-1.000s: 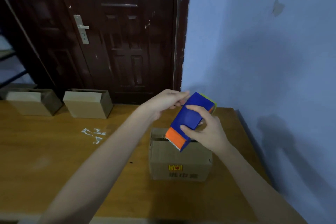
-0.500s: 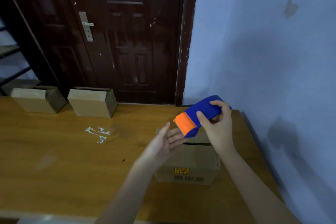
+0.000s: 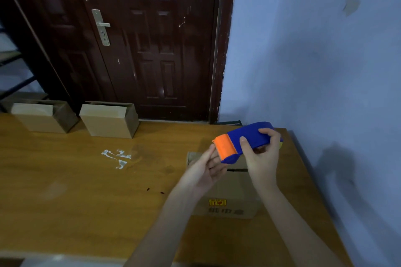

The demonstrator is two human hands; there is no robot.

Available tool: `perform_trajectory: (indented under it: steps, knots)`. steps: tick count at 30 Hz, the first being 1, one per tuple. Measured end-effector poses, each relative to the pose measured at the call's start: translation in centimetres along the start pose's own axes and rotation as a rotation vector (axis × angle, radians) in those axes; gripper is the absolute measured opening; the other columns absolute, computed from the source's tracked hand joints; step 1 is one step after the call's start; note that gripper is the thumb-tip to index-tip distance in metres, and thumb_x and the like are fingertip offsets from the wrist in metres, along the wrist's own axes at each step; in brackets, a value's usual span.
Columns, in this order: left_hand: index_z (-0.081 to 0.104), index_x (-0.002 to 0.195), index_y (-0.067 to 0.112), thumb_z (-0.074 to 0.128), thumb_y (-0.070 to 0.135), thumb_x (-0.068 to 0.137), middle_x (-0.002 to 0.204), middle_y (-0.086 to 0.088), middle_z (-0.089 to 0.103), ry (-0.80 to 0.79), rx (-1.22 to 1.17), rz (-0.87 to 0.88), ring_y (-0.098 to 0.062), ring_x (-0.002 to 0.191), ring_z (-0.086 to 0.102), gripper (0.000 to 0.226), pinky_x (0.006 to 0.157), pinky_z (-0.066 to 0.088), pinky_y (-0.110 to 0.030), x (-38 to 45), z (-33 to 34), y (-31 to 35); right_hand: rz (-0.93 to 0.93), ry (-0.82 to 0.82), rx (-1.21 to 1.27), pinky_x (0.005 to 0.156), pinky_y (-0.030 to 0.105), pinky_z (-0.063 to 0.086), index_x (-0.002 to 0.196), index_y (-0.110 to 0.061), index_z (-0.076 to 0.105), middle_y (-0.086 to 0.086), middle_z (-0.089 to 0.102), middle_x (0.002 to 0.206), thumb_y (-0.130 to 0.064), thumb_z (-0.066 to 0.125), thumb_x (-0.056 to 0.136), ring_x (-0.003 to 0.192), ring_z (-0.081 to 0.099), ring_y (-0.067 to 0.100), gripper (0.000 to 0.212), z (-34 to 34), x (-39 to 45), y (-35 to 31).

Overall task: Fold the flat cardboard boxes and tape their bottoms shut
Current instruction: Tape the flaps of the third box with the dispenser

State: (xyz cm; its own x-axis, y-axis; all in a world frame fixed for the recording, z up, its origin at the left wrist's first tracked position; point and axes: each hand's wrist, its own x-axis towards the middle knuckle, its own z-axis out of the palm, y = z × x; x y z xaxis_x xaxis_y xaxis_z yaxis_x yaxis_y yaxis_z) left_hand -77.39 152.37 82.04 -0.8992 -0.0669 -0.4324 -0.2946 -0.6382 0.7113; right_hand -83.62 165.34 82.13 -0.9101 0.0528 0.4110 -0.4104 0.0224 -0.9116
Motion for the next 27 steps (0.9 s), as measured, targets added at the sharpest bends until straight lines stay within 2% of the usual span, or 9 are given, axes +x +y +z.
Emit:
perform_trajectory:
  steps: [2,5,9,12,15,18,20,23,27]
  knots:
    - [0.065,0.109,0.012,0.057,0.039,0.088,0.1,-0.004,0.073,0.027,-0.006,0.01,-0.017,0.1,0.066,0.035,0.086,0.047,-0.031,0.3,0.0,-0.1,0.0,0.002,0.022,0.07,0.019,0.052,0.112,-0.017,0.039,0.003,0.047,0.113,-0.002,0.071,0.08,0.089,0.059,-0.001,0.047,0.2,-0.3,0.2]
    - [0.065,0.111,0.011,0.059,0.041,0.086,0.097,-0.003,0.073,0.081,-0.021,0.013,-0.018,0.101,0.064,0.039,0.081,0.047,-0.029,0.7,0.2,-0.2,0.003,0.003,0.044,0.068,0.014,0.05,0.112,-0.014,0.033,-0.001,0.042,0.112,0.005,0.069,0.079,0.087,0.057,-0.005,0.052,0.6,-0.7,0.5]
    - [0.064,0.104,0.011,0.057,0.046,0.086,0.09,-0.005,0.07,0.161,-0.051,-0.014,-0.019,0.089,0.062,0.04,0.073,0.046,-0.029,0.8,0.3,-0.6,0.07,0.023,0.103,0.065,0.013,0.05,0.116,-0.013,0.029,0.006,0.037,0.118,0.007,0.068,0.079,0.085,0.056,-0.008,0.058,1.0,-1.5,0.7]
    - [0.063,0.09,0.01,0.061,0.033,0.088,0.08,-0.006,0.067,0.275,0.003,0.042,-0.018,0.078,0.062,0.023,0.069,0.049,-0.03,0.9,0.2,-1.4,0.102,0.021,0.126,0.064,0.014,0.051,0.12,-0.016,0.029,-0.002,0.039,0.115,0.005,0.07,0.078,0.084,0.057,-0.008,0.061,1.2,-2.1,0.8]
    - [0.06,0.079,0.008,0.05,0.017,0.097,0.073,-0.004,0.064,0.411,0.27,0.196,-0.016,0.068,0.061,0.022,0.061,0.05,-0.026,1.1,-0.1,-2.0,0.129,0.007,0.122,0.065,0.017,0.053,0.124,-0.02,0.03,-0.011,0.042,0.114,0.001,0.072,0.077,0.087,0.058,-0.006,0.066,1.5,-2.8,0.8]
    - [0.058,0.075,0.009,0.048,0.017,0.098,0.069,-0.003,0.063,0.5,0.556,0.408,-0.016,0.063,0.058,0.026,0.057,0.048,-0.028,1.5,-0.9,-2.6,0.148,0.046,0.131,0.065,0.019,0.053,0.124,-0.023,0.032,-0.011,0.043,0.116,0.0,0.074,0.076,0.092,0.059,0.007,0.068,2.4,-3.4,0.7]
    - [0.058,0.077,0.013,0.049,0.02,0.097,0.069,0.001,0.063,0.541,0.687,0.518,-0.008,0.06,0.057,0.024,0.054,0.044,-0.022,1.6,-1.3,-2.9,0.156,0.102,0.139,0.061,0.016,0.052,0.122,-0.022,0.032,-0.007,0.043,0.114,0.002,0.074,0.076,0.09,0.058,0.011,0.066,3.1,-3.5,0.5]
    - [0.059,0.085,0.013,0.049,0.024,0.098,0.072,0.005,0.062,0.594,0.764,0.591,-0.002,0.06,0.055,0.02,0.056,0.042,-0.018,1.3,-1.5,-2.7,0.176,0.122,0.16,0.059,0.016,0.051,0.122,-0.021,0.032,0.0,0.043,0.116,0.002,0.073,0.076,0.09,0.058,0.011,0.065,3.9,-3.6,0.1]
    - [0.058,0.091,0.014,0.047,0.028,0.098,0.075,0.007,0.06,0.648,0.852,0.561,-0.006,0.067,0.055,0.019,0.059,0.043,-0.023,1.3,-2.4,-2.1,0.288,0.143,0.226,0.057,0.014,0.05,0.122,-0.019,0.033,-0.006,0.047,0.107,0.004,0.07,0.078,0.078,0.06,0.003,0.061,4.4,-3.4,0.1]
